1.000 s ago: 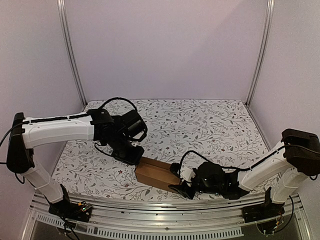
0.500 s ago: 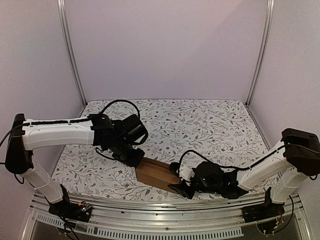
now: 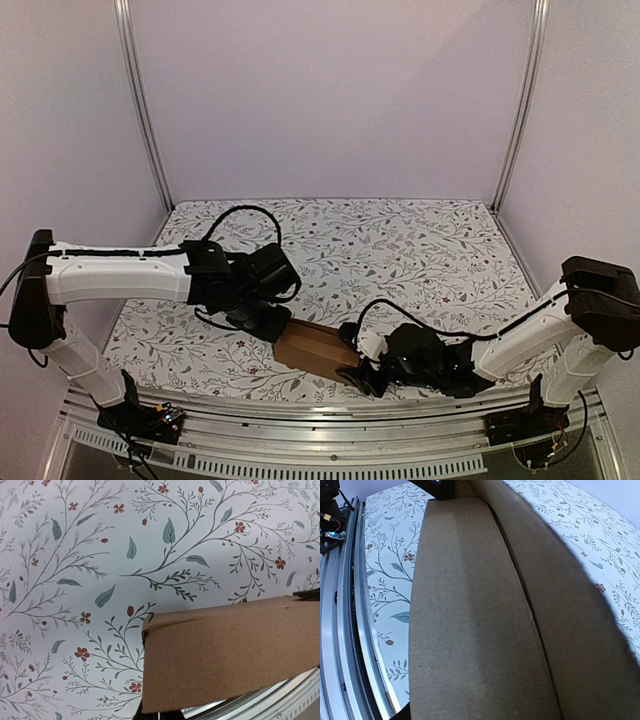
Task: Fold the paper box
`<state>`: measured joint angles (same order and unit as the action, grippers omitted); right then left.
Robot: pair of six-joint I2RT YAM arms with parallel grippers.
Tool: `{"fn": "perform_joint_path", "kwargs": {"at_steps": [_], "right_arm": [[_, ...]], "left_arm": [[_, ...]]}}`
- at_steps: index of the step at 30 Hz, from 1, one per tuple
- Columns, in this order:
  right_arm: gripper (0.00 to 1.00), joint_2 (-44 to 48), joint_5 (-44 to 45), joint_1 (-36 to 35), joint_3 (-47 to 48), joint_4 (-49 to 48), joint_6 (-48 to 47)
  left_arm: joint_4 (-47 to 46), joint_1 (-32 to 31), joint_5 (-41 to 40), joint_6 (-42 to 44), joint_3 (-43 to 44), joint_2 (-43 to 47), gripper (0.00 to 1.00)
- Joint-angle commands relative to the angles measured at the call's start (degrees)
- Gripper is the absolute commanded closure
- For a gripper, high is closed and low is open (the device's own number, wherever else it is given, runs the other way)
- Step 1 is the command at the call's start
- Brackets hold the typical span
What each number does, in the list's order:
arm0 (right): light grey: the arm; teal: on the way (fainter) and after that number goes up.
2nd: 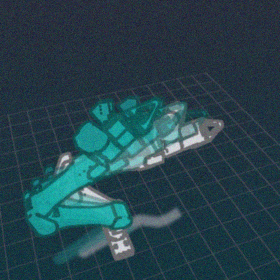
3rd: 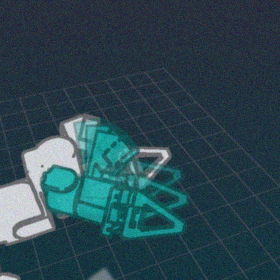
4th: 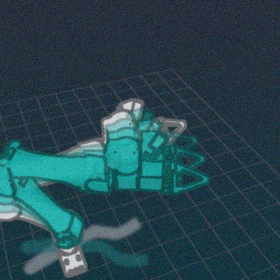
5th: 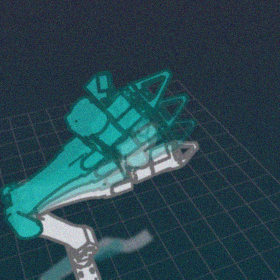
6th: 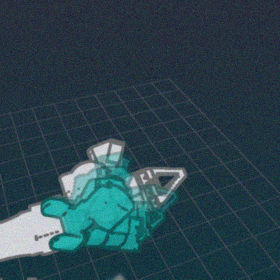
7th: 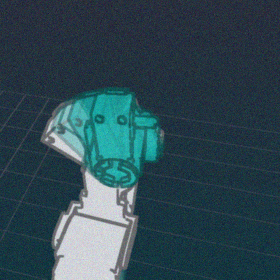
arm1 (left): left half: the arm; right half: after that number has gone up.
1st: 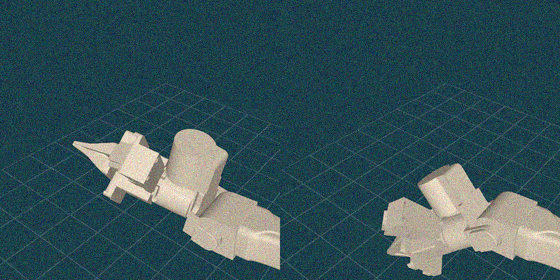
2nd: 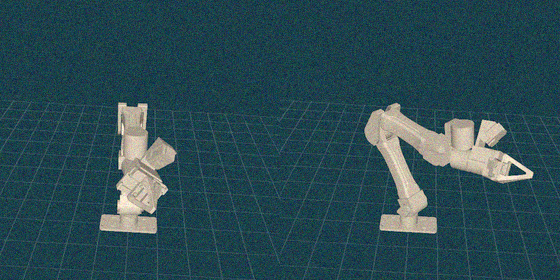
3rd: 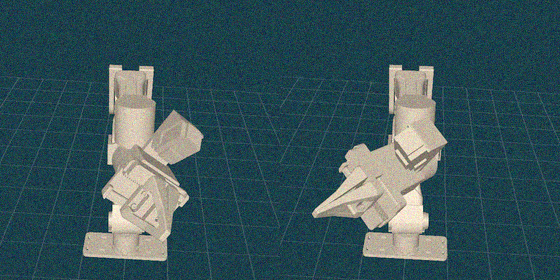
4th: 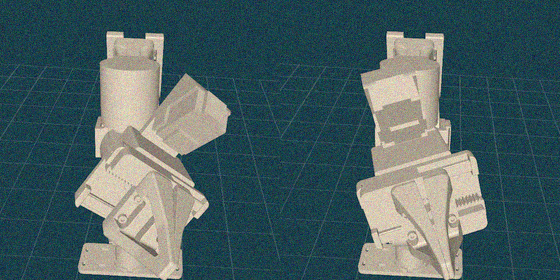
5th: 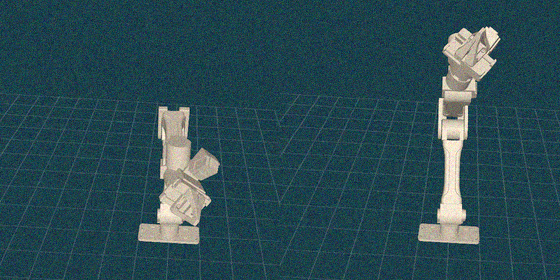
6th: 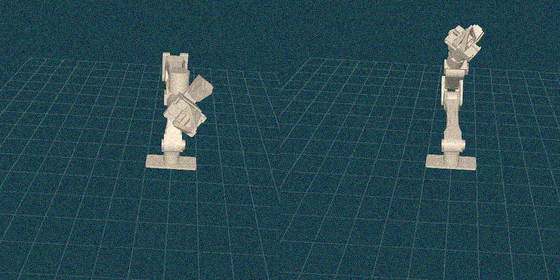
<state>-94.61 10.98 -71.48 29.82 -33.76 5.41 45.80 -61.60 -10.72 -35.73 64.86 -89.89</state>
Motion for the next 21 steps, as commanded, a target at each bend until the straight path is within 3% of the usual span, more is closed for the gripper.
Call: {"fn": "perform_joint_path", "kwargs": {"at_steps": [1, 8, 21], "right_arm": [[0.35, -0.2, 3.8, 0.5, 1.3, 8.5, 0.4], [0.13, 8.1, 2.6, 0.7, 0.3, 14.6, 3.2], [0.04, 28.4, 5.0, 2.8, 3.0, 40.2, 8.3]], "left_arm": [[-1.3, -3.7, 10.9, -0.9, -2.7, -3.3, 1.0], [-1.2, -3.7, 8.7, -2.2, -2.6, -3.6, 1.0], [-2.6, -3.6, 8.8, -4.1, -2.2, -4.6, 1.0]]}}
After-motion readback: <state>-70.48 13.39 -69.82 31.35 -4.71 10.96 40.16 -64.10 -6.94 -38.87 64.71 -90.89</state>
